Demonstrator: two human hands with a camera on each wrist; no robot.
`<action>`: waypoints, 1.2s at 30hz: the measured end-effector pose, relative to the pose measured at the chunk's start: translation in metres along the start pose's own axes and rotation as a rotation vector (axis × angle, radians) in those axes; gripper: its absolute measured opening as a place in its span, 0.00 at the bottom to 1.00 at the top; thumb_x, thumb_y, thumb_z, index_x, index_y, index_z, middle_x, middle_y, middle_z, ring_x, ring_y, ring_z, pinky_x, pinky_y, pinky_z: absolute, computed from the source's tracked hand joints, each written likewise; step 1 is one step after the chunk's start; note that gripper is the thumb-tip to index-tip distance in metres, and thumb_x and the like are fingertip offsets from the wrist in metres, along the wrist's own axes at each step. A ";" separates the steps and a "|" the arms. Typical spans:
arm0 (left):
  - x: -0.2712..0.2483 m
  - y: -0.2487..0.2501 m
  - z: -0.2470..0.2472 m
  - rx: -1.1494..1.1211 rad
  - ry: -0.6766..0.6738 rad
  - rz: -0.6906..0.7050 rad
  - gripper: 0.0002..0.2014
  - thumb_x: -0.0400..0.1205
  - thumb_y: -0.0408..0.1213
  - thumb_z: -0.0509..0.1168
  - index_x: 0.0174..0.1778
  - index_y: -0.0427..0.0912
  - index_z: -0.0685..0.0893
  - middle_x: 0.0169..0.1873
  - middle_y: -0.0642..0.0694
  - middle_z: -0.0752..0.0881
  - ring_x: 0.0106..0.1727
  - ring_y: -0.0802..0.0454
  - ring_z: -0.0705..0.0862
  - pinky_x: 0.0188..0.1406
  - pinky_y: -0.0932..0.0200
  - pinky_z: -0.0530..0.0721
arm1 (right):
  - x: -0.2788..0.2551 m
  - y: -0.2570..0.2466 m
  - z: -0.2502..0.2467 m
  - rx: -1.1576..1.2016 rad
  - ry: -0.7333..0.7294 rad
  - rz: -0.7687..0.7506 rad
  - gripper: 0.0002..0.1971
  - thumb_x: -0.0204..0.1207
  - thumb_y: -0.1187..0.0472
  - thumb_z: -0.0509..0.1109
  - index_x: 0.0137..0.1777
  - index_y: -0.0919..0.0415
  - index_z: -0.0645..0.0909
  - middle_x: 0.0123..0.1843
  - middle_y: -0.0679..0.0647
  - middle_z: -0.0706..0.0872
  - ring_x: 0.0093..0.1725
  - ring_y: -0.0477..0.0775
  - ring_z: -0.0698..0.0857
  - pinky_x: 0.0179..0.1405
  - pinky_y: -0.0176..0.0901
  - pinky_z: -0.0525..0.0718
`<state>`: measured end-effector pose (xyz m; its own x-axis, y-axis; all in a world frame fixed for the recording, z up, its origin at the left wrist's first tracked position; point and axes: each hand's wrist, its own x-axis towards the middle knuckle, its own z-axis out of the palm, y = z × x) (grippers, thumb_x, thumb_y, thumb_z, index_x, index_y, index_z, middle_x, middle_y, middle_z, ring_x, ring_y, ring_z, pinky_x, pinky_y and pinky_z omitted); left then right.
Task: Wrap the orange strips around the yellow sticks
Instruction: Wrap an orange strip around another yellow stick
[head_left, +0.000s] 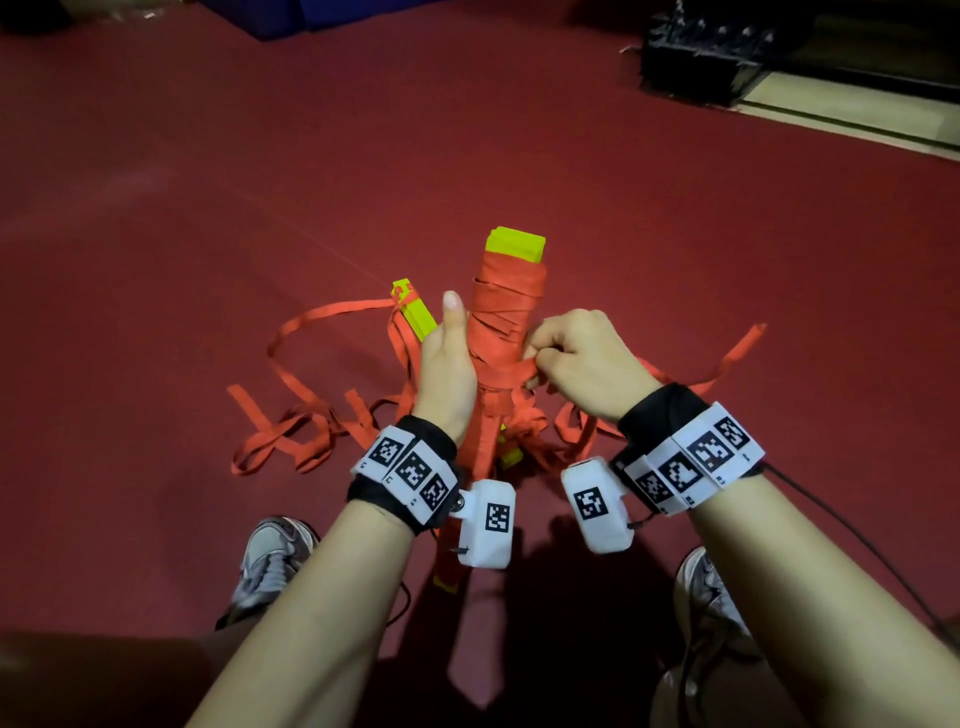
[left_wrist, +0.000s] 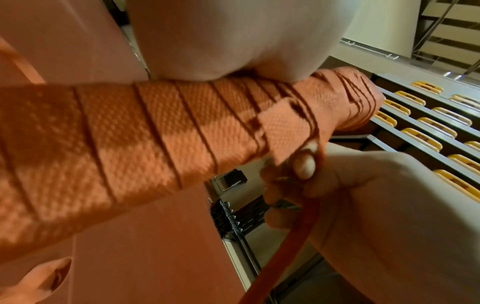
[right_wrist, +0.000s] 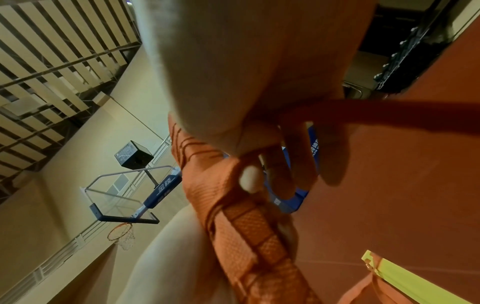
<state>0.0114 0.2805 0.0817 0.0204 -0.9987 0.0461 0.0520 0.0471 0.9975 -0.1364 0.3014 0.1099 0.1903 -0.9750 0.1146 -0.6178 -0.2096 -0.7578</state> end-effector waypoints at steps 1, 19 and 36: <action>-0.001 0.000 0.001 -0.019 0.003 0.026 0.35 0.94 0.51 0.43 0.31 0.35 0.82 0.22 0.51 0.84 0.24 0.56 0.81 0.29 0.62 0.81 | 0.001 0.000 0.002 0.016 0.011 -0.005 0.13 0.64 0.78 0.60 0.29 0.65 0.84 0.31 0.53 0.88 0.29 0.34 0.85 0.34 0.23 0.77; -0.016 -0.010 -0.003 0.213 0.043 0.317 0.18 0.78 0.39 0.79 0.51 0.44 0.75 0.37 0.60 0.84 0.36 0.69 0.82 0.40 0.76 0.75 | -0.001 0.002 0.014 0.134 0.082 0.125 0.03 0.66 0.65 0.67 0.37 0.58 0.82 0.31 0.54 0.89 0.35 0.58 0.87 0.39 0.52 0.83; -0.002 -0.009 -0.009 -0.044 0.021 0.186 0.18 0.80 0.60 0.65 0.51 0.48 0.81 0.43 0.45 0.81 0.47 0.46 0.79 0.57 0.40 0.79 | 0.010 0.029 -0.064 -0.168 0.069 0.118 0.05 0.79 0.63 0.75 0.41 0.59 0.88 0.29 0.52 0.87 0.30 0.43 0.84 0.41 0.42 0.80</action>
<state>0.0194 0.2826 0.0726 0.0541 -0.9723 0.2275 0.0889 0.2316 0.9687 -0.2013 0.2808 0.1300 0.0601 -0.9950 0.0800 -0.7526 -0.0978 -0.6512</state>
